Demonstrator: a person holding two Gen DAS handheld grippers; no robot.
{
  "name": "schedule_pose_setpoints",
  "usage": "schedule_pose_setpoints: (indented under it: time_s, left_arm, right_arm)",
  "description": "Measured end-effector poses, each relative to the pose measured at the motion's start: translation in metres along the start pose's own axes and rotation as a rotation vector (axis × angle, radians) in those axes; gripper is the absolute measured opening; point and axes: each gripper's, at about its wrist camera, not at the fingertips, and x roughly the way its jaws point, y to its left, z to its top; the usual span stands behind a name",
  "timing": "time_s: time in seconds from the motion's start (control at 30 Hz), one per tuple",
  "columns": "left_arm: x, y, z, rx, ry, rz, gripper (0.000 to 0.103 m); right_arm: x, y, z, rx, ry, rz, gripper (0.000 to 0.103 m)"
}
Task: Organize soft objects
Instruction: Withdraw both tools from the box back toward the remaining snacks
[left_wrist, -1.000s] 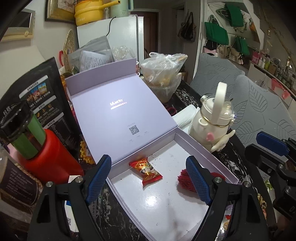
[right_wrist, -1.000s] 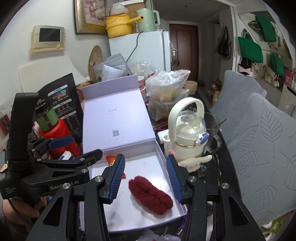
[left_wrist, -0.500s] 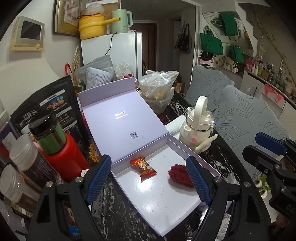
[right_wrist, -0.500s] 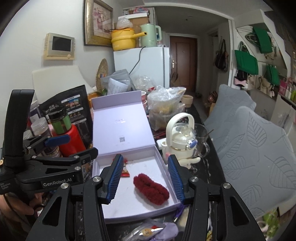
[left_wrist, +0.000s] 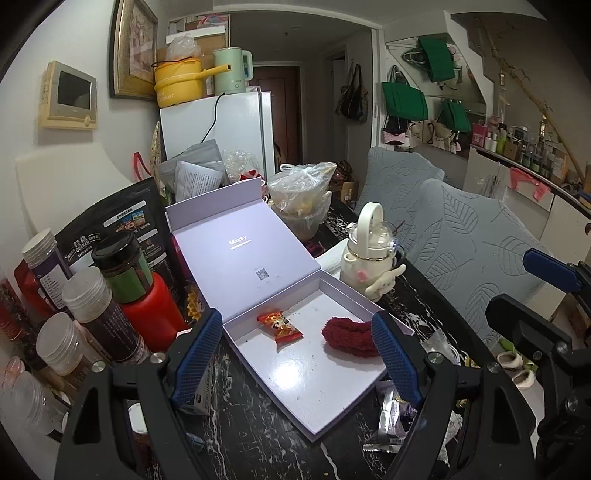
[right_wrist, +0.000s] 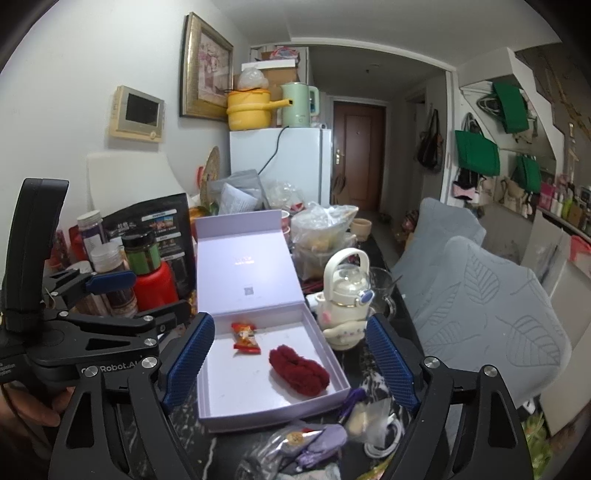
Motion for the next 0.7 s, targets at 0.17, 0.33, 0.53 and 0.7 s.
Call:
schedule_pose_setpoints:
  time_s: [0.17,0.33,0.53,0.7]
  left_arm:
    - [-0.017,-0.006,-0.013,0.032,-0.027,-0.02,0.083]
    - [-0.029,-0.011,-0.031,0.042,-0.036,-0.06,0.083]
    - [-0.033,-0.021,-0.054,0.07,-0.035,-0.083,0.083]
    - [-0.026,-0.026,-0.074,0.072,0.016,-0.128,0.083]
  right_arm:
    - [-0.019,0.002,-0.009,0.021,-0.017,-0.004,0.087]
    - [-0.035,0.002,-0.026,0.038,-0.016,-0.018,0.087]
    - [-0.046,0.003,-0.048,0.059,-0.001,-0.038,0.087]
    - [-0.052,0.004,-0.071,0.075,0.014,-0.063,0.087]
